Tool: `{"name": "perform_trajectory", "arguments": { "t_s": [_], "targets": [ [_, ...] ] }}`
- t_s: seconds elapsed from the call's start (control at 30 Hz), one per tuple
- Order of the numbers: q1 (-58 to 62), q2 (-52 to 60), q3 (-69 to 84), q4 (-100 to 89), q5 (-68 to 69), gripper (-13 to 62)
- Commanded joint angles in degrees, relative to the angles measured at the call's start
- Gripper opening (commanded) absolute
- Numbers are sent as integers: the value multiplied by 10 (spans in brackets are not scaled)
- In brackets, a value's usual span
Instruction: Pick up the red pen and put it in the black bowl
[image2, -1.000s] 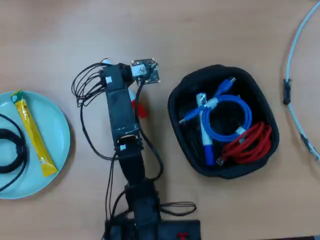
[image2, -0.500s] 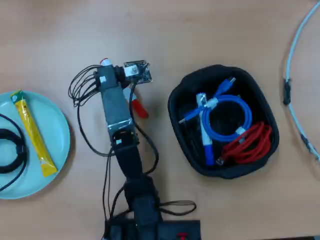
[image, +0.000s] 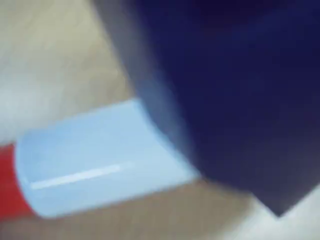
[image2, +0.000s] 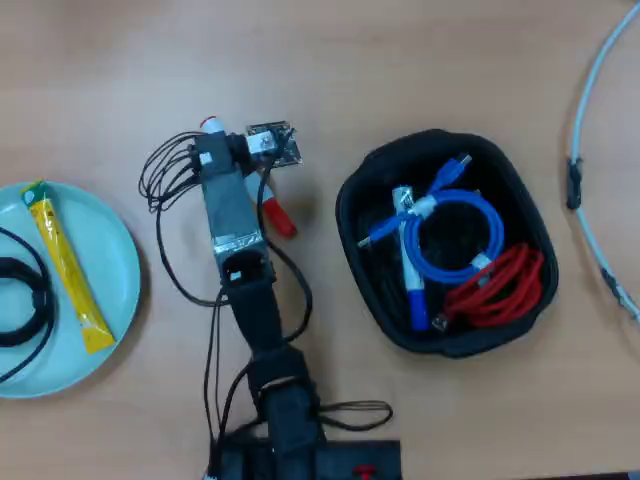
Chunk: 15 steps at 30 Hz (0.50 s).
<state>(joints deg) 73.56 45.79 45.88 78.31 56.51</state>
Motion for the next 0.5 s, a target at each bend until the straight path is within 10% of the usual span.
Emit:
{"name": "perform_trajectory", "arguments": {
  "t_s": [0.0,0.47],
  "targets": [
    [4,0,-40,-25,8,352],
    [4,-24,-40,-26,7,350]
  ]
}}
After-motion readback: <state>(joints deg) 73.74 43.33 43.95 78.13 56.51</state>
